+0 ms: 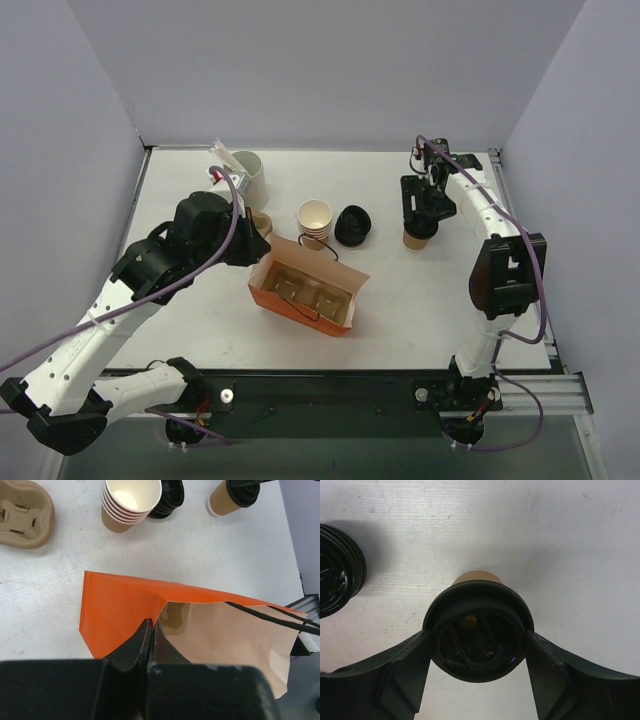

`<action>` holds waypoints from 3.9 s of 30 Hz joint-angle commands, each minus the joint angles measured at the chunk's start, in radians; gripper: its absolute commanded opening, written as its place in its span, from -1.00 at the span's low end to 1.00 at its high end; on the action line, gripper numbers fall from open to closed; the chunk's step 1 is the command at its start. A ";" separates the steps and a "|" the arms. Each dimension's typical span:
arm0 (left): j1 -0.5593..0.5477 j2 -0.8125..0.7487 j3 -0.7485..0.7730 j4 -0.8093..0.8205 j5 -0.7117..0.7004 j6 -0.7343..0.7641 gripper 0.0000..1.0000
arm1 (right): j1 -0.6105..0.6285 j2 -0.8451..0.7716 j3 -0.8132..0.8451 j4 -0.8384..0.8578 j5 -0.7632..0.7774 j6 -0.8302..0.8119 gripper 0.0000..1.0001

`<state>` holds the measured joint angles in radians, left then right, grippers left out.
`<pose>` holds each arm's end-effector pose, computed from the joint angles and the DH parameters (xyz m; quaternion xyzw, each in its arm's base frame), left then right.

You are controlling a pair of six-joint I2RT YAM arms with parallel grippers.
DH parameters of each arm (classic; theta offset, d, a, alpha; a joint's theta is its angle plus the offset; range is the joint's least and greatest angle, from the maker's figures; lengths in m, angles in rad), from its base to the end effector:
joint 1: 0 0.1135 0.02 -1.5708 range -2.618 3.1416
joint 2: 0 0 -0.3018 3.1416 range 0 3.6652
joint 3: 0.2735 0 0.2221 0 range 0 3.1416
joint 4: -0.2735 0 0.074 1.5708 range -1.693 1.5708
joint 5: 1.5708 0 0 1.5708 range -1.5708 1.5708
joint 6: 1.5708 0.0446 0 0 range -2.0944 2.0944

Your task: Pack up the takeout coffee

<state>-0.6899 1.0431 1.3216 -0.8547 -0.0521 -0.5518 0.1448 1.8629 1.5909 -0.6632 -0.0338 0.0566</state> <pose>0.1222 -0.0978 0.4261 0.0482 0.8773 -0.2588 0.4012 0.3950 0.0591 0.3074 -0.0471 0.9486 0.0474 0.3092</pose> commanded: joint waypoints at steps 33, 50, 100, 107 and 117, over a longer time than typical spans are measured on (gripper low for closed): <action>0.009 0.184 0.119 0.309 -0.038 -0.207 -1.00 | 0.513 -0.837 0.199 0.071 -0.359 0.167 0.00; 0.004 -0.029 -0.223 0.462 -0.045 -0.257 -1.00 | 0.871 -0.723 0.121 -0.067 -0.059 -0.017 -0.05; -0.099 -0.374 -0.469 0.408 0.230 -0.068 -0.05 | 1.285 -0.679 -0.388 -0.052 0.540 -0.141 -0.12; -0.120 -0.341 -0.460 0.441 0.287 -0.059 -0.04 | 1.297 -0.689 -0.440 -0.019 0.594 -0.153 -0.13; -0.152 -0.351 -0.452 0.441 0.270 -0.076 -0.03 | 1.286 -0.732 -0.513 0.000 0.611 -0.147 -0.14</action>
<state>-0.8265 0.7040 0.8169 -0.4522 0.2096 -0.6224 1.4349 1.1664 1.1000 -0.6514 0.5102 -0.0952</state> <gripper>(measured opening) 0.481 0.694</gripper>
